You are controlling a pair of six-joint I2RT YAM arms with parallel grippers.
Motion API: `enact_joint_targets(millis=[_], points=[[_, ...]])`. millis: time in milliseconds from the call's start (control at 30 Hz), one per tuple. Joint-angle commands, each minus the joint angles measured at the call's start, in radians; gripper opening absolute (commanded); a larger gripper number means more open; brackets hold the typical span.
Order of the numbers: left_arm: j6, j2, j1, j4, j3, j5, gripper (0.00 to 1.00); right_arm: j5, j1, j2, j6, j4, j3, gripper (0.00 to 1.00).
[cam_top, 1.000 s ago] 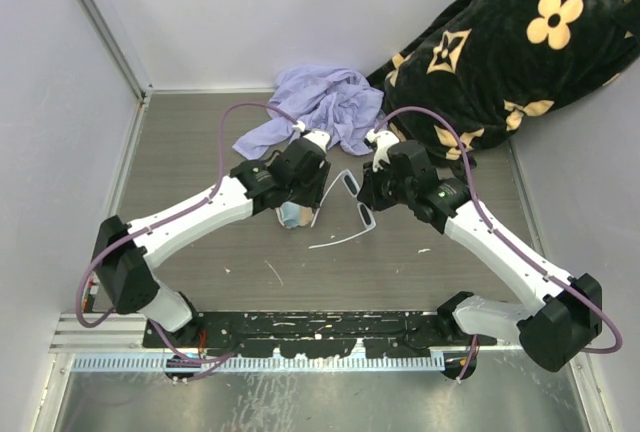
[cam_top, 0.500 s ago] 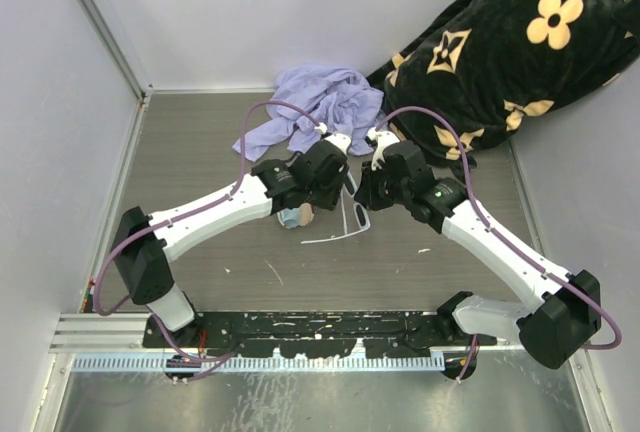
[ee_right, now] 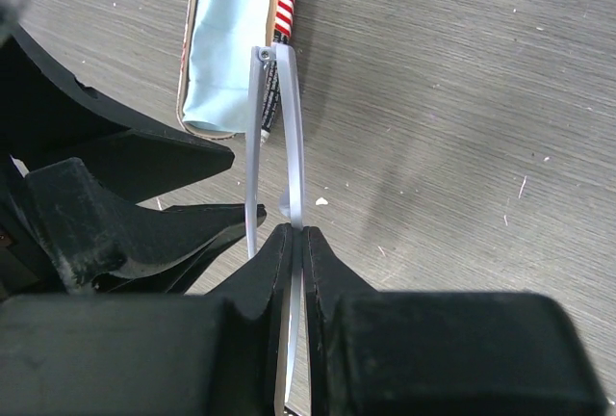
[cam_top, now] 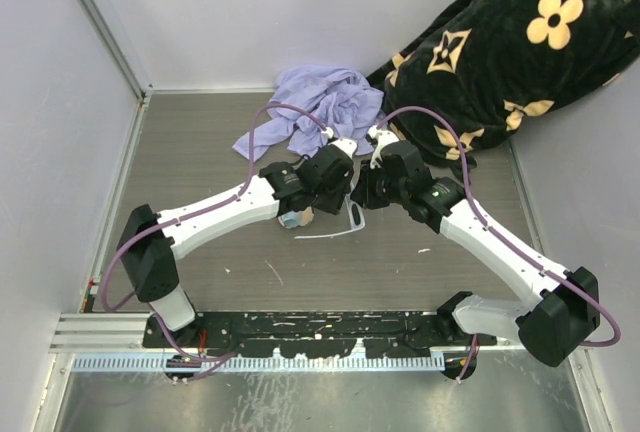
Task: Organize the sunglasses
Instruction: Fold the sunglasses at the center of the board.
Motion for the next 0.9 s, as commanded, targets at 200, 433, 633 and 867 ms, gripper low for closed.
enact_joint_targets(millis=[200,433,633,867], points=[[-0.004,-0.006,-0.002,0.057,0.037,-0.011,0.37,-0.024,0.01,-0.022,0.045,0.085,0.012,0.0],[0.024,-0.067,-0.002,0.008,0.054,-0.077,0.4,0.116,0.01,-0.026,0.01,0.045,0.016,0.0],[0.052,-0.215,-0.002,-0.047,0.002,-0.162,0.43,0.283,-0.004,-0.01,-0.024,0.017,0.034,0.0],[0.03,-0.361,-0.024,-0.059,-0.072,-0.137,0.43,0.411,-0.018,0.08,-0.018,0.024,0.115,0.0]])
